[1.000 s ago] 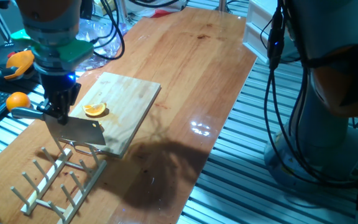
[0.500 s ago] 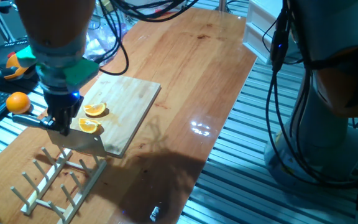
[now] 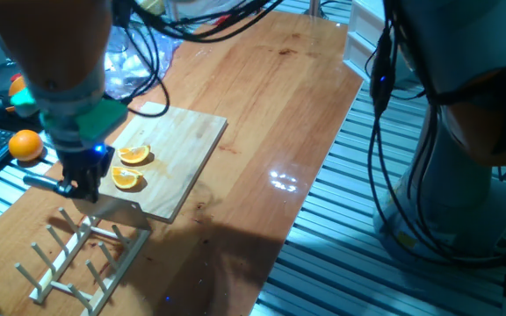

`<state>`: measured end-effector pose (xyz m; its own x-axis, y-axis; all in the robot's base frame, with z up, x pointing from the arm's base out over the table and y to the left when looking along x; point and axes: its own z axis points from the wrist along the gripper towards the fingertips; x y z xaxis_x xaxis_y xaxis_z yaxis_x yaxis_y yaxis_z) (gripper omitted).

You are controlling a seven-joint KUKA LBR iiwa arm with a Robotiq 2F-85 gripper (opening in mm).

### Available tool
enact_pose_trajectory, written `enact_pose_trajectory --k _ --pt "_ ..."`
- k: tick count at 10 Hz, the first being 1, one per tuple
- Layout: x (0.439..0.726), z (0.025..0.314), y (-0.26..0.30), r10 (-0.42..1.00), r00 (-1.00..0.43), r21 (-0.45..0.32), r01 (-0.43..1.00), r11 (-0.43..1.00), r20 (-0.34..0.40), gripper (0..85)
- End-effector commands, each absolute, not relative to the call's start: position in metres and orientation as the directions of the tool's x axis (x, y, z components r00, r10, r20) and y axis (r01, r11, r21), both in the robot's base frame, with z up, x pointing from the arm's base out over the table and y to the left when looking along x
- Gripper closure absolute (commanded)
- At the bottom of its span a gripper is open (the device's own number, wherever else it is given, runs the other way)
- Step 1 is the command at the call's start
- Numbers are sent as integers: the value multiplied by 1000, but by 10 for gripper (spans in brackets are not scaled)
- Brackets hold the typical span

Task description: Chop the orange

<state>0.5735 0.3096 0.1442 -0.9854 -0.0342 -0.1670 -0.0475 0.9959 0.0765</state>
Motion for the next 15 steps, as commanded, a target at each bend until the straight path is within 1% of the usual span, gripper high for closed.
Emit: enact_pose_trajectory --k 1,3,5,8,15 --pt "574 140 310 -37 -986 71 -49 996 -164 850" --pt "576 130 313 -50 -988 32 -55 998 -146 850" --pt "579 123 314 -54 -993 -4 -54 999 -106 850" --pt "581 117 314 -53 -995 -7 -53 999 -87 850" --pt "583 108 315 -62 -994 -7 -62 998 -87 850"
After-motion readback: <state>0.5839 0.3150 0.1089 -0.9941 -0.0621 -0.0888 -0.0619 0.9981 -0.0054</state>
